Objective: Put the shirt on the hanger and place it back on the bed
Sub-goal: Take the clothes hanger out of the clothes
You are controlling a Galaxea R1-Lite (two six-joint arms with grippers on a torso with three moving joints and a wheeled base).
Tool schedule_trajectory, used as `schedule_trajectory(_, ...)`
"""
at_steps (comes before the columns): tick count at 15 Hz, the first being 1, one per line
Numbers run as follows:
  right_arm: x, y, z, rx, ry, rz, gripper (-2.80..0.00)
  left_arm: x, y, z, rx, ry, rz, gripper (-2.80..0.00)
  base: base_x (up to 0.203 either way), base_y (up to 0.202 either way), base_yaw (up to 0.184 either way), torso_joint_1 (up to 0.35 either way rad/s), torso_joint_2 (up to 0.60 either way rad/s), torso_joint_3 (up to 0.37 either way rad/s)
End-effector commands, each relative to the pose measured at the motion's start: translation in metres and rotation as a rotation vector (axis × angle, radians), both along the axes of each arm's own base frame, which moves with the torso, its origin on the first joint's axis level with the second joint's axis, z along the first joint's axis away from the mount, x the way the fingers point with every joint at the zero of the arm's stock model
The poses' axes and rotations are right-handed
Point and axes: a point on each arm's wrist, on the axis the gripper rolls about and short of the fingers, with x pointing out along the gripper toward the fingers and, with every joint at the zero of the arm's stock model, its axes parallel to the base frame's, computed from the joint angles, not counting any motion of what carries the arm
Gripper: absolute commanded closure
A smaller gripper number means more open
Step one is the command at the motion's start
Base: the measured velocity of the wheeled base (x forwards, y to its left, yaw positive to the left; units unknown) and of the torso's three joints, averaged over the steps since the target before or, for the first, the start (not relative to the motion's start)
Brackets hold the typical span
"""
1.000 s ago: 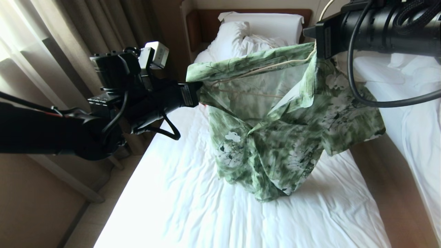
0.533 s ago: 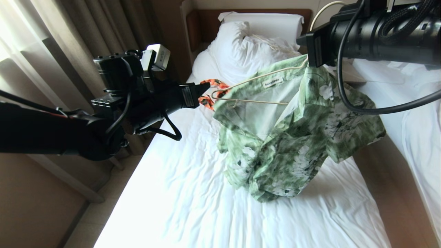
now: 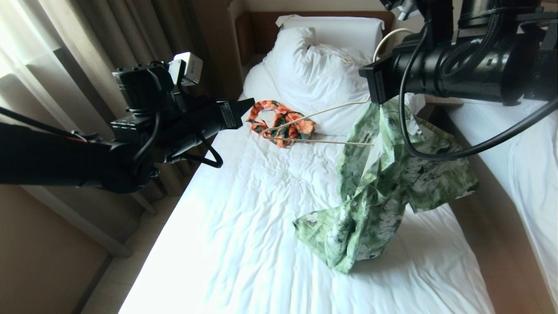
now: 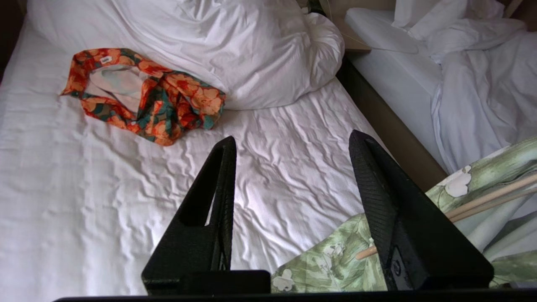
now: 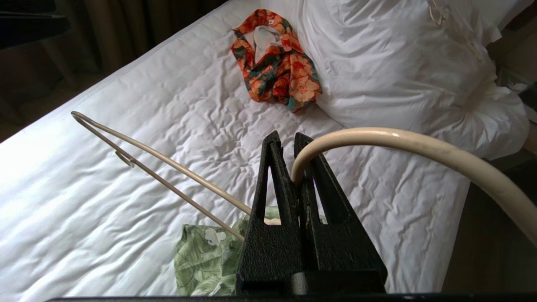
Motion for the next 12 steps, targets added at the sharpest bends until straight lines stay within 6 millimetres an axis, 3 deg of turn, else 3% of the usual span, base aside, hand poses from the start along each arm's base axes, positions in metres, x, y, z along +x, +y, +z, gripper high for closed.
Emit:
schedule_trajectory(1,0.01,0.007,-0.014,-0.013,0.02,0.0,0.0,0.004,0.006,0.002,-0.009,-0.009,0.017,0.0,0.0,0.0,0.0,0.0,0.0,0.0)
schedule_trajectory(5,0.034,0.023,-0.061,0.129,0.054,-0.013,0.0,0.011,0.025,0.01,-0.048,-0.019,0.068,0.0,0.0,0.0,0.0,0.0,0.0,0.0)
schedule_trajectory(9,0.038,0.04,-0.089,0.346,0.065,-0.119,0.0,0.012,0.029,0.014,-0.051,-0.03,0.08,0.0,0.0,0.0,0.0,0.0,0.0,0.0)
schedule_trajectory(12,0.046,0.047,-0.11,0.376,0.062,-0.191,0.0,0.012,0.03,0.015,-0.052,-0.033,0.082,0.0,0.0,0.0,0.0,0.0,0.0,0.0)
